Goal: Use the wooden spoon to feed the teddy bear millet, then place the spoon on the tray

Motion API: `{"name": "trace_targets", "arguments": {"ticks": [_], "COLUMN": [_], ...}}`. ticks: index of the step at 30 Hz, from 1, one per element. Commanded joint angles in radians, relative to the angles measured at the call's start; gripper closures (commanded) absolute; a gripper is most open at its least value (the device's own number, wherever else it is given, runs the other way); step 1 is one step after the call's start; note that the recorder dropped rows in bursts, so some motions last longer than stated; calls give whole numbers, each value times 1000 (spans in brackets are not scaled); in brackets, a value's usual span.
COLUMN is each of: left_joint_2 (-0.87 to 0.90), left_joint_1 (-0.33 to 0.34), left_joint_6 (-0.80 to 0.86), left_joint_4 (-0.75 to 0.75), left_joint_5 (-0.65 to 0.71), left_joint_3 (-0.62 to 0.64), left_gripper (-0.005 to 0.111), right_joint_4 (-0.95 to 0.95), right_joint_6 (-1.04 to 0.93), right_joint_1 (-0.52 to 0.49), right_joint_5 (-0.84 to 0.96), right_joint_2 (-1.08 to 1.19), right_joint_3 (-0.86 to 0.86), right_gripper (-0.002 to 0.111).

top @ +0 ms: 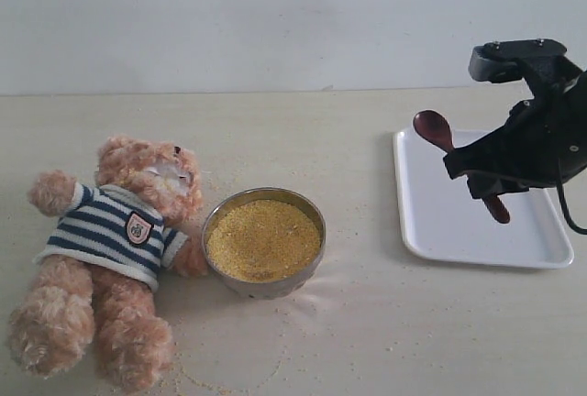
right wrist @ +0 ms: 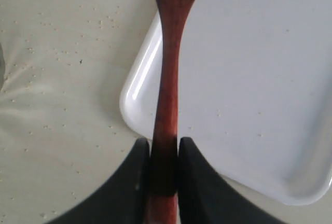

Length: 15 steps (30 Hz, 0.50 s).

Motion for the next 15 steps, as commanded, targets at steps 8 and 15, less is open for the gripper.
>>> {"name": "trace_targets", "arguments": {"ticks": [8,15], "left_joint_2": [-133,-133], "left_joint_1": [-169,-288], "left_joint_6": [-40,103], "left_joint_4": [-129,-102], "left_joint_5": [74,-7], "left_joint_3": [1,6], "left_gripper": [102,102], "right_joint_4": [-92,-133], "right_joint_6": [59,119], "right_joint_1": [-2,-2], "right_joint_5": [-81,-184], "right_joint_2": [-5,59], "right_joint_3": [8,8], "right_gripper": [109,109]}}
